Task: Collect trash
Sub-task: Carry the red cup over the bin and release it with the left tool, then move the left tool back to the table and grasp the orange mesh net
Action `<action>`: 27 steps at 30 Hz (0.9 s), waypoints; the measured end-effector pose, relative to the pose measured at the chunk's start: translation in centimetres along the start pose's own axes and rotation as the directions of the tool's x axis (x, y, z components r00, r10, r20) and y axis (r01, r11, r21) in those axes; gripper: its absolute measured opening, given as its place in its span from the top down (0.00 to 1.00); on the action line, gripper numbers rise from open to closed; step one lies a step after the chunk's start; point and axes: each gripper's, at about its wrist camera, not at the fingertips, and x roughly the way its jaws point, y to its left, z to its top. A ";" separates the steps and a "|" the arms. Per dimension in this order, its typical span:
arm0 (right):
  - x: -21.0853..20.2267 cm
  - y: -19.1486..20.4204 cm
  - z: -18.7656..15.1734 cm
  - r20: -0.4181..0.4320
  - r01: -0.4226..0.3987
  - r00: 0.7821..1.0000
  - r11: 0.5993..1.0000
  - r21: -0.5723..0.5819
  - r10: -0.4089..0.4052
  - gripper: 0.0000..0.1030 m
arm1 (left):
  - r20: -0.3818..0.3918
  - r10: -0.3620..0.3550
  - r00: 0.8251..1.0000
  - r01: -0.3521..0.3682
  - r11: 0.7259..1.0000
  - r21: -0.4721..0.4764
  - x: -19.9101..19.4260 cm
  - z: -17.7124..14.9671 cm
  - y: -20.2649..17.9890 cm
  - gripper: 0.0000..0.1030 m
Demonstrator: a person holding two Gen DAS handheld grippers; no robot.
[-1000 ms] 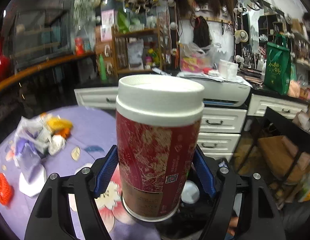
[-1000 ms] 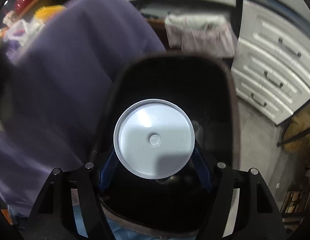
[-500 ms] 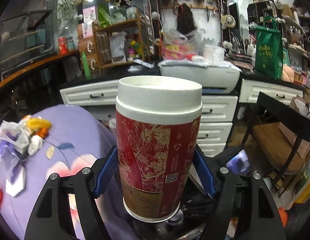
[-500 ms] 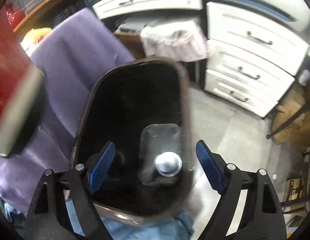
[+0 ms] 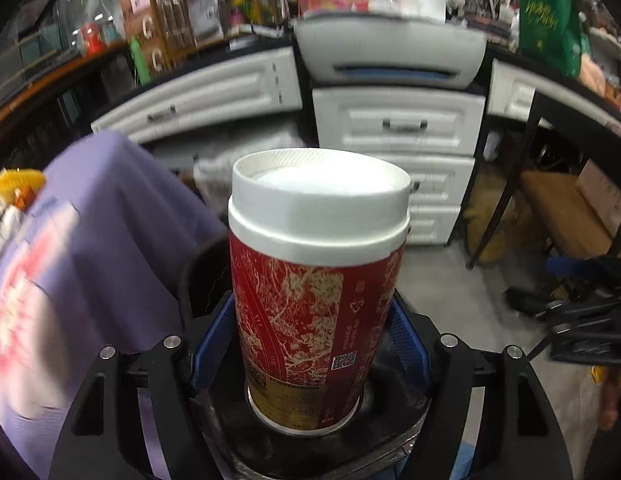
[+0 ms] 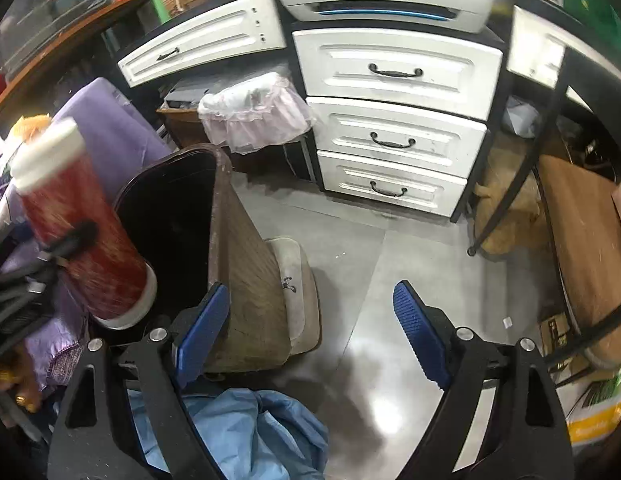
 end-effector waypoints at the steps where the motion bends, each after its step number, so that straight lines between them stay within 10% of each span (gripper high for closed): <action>1: -0.2 -0.3 -0.1 0.000 -0.001 1.000 1.000 0.005 0.001 0.19 | -0.013 0.002 1.000 -0.002 1.000 0.001 0.5 -0.2 -0.1 0.30; 16: -1.9 -0.4 0.3 0.061 0.000 0.998 0.999 0.042 -0.002 0.19 | -0.123 -0.002 0.992 0.007 0.999 0.041 2.0 -1.1 -1.4 0.15; 27: -5.6 3.6 2.2 0.145 -0.066 0.987 0.998 -0.022 0.068 0.19 | 0.120 -0.020 0.993 0.014 0.998 0.054 -10.3 -1.0 1.0 0.06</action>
